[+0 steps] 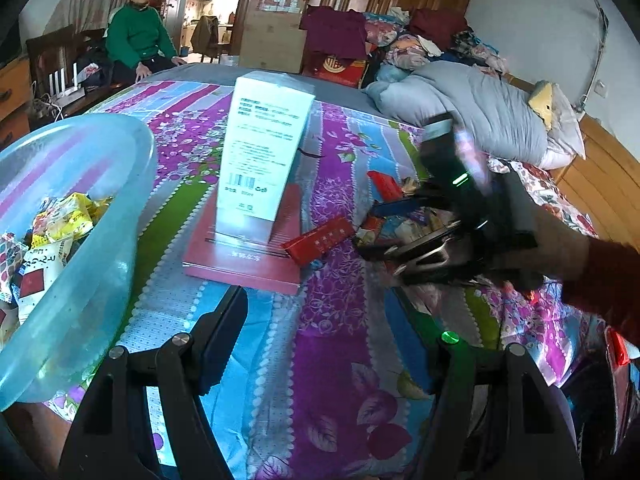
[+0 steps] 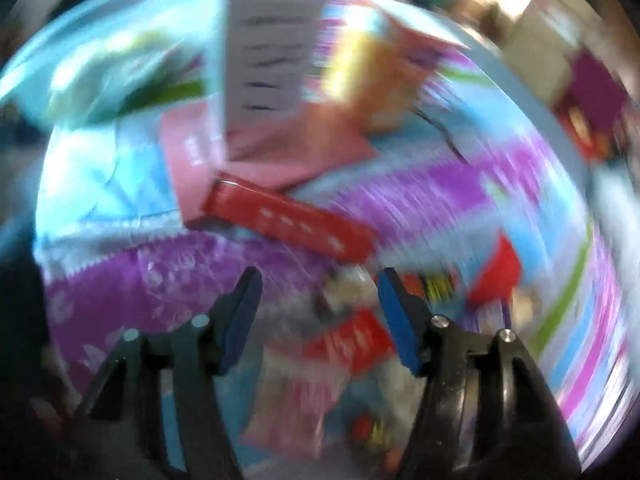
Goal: Organize snacks
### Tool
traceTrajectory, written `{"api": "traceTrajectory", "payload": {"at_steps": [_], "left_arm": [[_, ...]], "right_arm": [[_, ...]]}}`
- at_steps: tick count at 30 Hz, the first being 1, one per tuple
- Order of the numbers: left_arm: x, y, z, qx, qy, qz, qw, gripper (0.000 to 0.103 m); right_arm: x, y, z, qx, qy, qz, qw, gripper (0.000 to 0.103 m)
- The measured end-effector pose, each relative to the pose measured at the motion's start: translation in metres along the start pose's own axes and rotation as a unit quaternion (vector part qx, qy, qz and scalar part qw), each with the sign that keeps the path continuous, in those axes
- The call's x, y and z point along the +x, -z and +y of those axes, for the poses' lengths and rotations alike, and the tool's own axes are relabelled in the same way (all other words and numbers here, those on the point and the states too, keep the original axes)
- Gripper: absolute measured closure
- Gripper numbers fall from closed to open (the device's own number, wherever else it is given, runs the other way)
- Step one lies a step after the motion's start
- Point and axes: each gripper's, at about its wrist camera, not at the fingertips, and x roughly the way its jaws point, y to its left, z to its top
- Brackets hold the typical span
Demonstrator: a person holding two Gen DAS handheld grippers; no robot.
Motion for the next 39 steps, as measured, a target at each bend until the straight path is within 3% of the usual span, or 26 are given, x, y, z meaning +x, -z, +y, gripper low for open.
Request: {"api": "traceTrajectory", "payload": {"at_steps": [4, 7, 9, 10, 11, 12, 14, 15, 17, 23, 26, 28, 31, 34, 37, 39], "left_arm": [[0.004, -0.001, 0.007, -0.009, 0.002, 0.004, 0.9999, 0.03], [0.011, -0.001, 0.011, -0.013, 0.002, 0.015, 0.9998, 0.03], [0.014, -0.002, 0.013, -0.019, 0.005, 0.018, 0.9997, 0.03], [0.015, -0.002, 0.014, -0.019, 0.005, 0.017, 0.9997, 0.03], [0.014, -0.003, 0.013, -0.019, 0.005, 0.016, 0.9997, 0.03], [0.014, -0.003, 0.013, -0.019, 0.006, 0.015, 0.9997, 0.03], [0.013, -0.002, 0.012, -0.018, 0.007, 0.015, 0.9997, 0.03], [0.013, -0.001, 0.012, -0.018, 0.007, 0.015, 0.9997, 0.03], [0.011, 0.0, 0.012, -0.017, 0.007, 0.014, 0.9997, 0.03], [0.004, 0.002, 0.004, -0.02, 0.009, 0.009, 0.9997, 0.03], [0.005, 0.005, -0.002, -0.022, 0.02, 0.015, 0.9994, 0.03], [0.01, 0.007, -0.006, -0.025, 0.03, 0.024, 0.9989, 0.03], [0.027, 0.007, -0.014, -0.034, 0.058, 0.048, 0.9966, 0.031], [0.061, 0.006, -0.028, -0.045, 0.097, 0.09, 0.9901, 0.032], [0.083, 0.002, -0.039, -0.05, 0.096, 0.108, 0.9882, 0.049], [0.083, -0.004, -0.036, -0.068, 0.086, 0.102, 0.9887, 0.05]], "right_arm": [[0.038, -0.018, 0.002, -0.074, 0.006, 0.029, 0.997, 0.041], [0.052, -0.025, -0.004, -0.081, -0.015, 0.032, 0.996, 0.037], [0.056, -0.026, -0.009, -0.063, -0.039, 0.034, 0.997, 0.04], [0.056, -0.026, -0.015, -0.041, -0.059, 0.034, 0.997, 0.046], [0.055, -0.025, -0.019, -0.028, -0.066, 0.031, 0.997, 0.06], [0.052, -0.022, -0.021, -0.017, -0.065, 0.028, 0.997, 0.062], [0.037, -0.014, -0.03, 0.032, -0.081, 0.008, 0.996, 0.084], [0.029, -0.011, -0.035, 0.059, -0.091, -0.005, 0.994, 0.088], [0.005, 0.001, -0.047, 0.133, -0.122, -0.042, 0.983, 0.093], [-0.057, 0.034, -0.061, 0.293, -0.204, -0.148, 0.922, 0.095], [-0.09, 0.058, -0.057, 0.353, -0.202, -0.195, 0.893, 0.095], [-0.106, 0.084, -0.057, 0.386, -0.172, -0.215, 0.88, 0.095], [-0.12, 0.13, -0.049, 0.446, -0.135, -0.217, 0.858, 0.095], [-0.116, 0.175, -0.042, 0.495, -0.117, -0.184, 0.841, 0.094], [-0.105, 0.194, -0.037, 0.507, -0.099, -0.138, 0.845, 0.094], [-0.099, 0.191, -0.041, 0.504, -0.098, -0.121, 0.849, 0.094]]}}
